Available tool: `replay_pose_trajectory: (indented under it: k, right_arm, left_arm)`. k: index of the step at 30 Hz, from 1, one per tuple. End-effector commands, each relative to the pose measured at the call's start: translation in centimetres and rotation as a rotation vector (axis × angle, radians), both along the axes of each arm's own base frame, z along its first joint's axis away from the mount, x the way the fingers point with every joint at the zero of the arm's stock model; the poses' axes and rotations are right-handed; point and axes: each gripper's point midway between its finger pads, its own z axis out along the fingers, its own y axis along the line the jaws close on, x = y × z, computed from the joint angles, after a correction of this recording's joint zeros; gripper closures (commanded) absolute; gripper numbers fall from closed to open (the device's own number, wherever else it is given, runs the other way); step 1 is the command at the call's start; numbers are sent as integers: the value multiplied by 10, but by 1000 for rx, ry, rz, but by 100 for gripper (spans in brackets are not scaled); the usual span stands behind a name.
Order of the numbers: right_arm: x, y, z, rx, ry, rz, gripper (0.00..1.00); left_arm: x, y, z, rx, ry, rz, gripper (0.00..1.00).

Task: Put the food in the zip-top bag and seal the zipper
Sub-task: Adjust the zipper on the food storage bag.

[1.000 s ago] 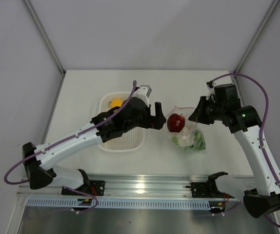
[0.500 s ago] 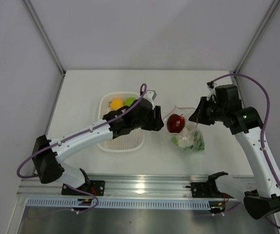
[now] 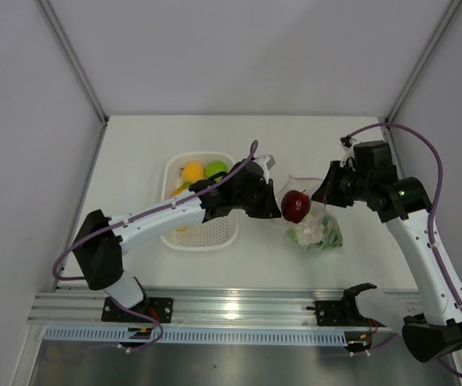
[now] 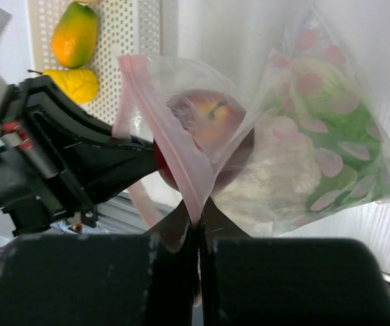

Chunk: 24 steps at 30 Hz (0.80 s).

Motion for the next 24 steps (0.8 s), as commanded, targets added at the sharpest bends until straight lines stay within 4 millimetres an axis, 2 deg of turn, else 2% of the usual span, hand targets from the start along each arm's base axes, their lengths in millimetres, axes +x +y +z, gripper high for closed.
replay_pose_trajectory:
  k: [1, 2, 3, 5, 6, 7, 8, 10, 12, 13, 14, 15, 16, 17, 18, 20, 22, 23, 24]
  right_arm:
    - [13, -3, 4, -12, -74, -17, 100]
    - [15, -7, 2, -32, -75, -34, 100]
    - [20, -18, 0, -78, -87, -79, 100]
    - [24, -33, 7, -139, -108, -131, 100]
    - [26, -40, 11, -171, -114, -158, 100]
    - [30, -60, 18, -240, -145, -240, 100]
    - [28, -67, 39, -242, -197, -274, 100]
    - [24, -75, 65, -229, -270, -319, 100]
    - [16, -73, 79, -181, -307, -323, 100]
    - [13, -68, 79, -154, -302, -299, 100]
    - [11, -64, 76, -139, -291, -287, 100]
    - [11, -61, 70, -129, -277, -274, 100]
    - [14, -54, 66, -103, -276, -257, 100]
    - [14, -52, 42, -118, -224, -247, 100]
    - [16, -51, 32, -124, -206, -242, 100]
    - [20, -49, 10, -135, -168, -235, 100]
    - [23, -50, 3, -153, -150, -234, 100]
    - [25, -53, 4, -171, -152, -237, 100]
    - [26, -55, 15, -171, -175, -242, 100]
  left_arm:
    - [1, -25, 53, -136, -28, -80, 96]
    - [5, -28, 72, -152, -68, -93, 99]
    - [6, -24, 77, -134, -67, -97, 99]
    - [9, -31, 134, -207, -147, -132, 99]
    - [7, -33, 147, -226, -156, -152, 99]
    - [3, -35, 155, -236, -153, -173, 99]
    - [-5, -37, 197, -315, -192, -212, 99]
    - [-14, -36, 212, -347, -189, -237, 99]
    - [-18, -36, 207, -348, -176, -249, 99]
    - [-18, -36, 180, -310, -132, -240, 99]
    - [-17, -34, 169, -297, -114, -231, 99]
    - [-17, -33, 144, -259, -73, -224, 99]
    - [-14, -35, 135, -263, -65, -216, 99]
    - [-14, -31, 94, -200, -15, -199, 99]
    - [-11, -29, 81, -175, -4, -182, 99]
    - [-4, -24, 40, -97, 44, -157, 99]
    - [-1, -20, 23, -62, 65, -146, 99]
    - [1, -19, 23, -59, 57, -140, 99]
    - [2, -18, 29, -66, 41, -136, 99]
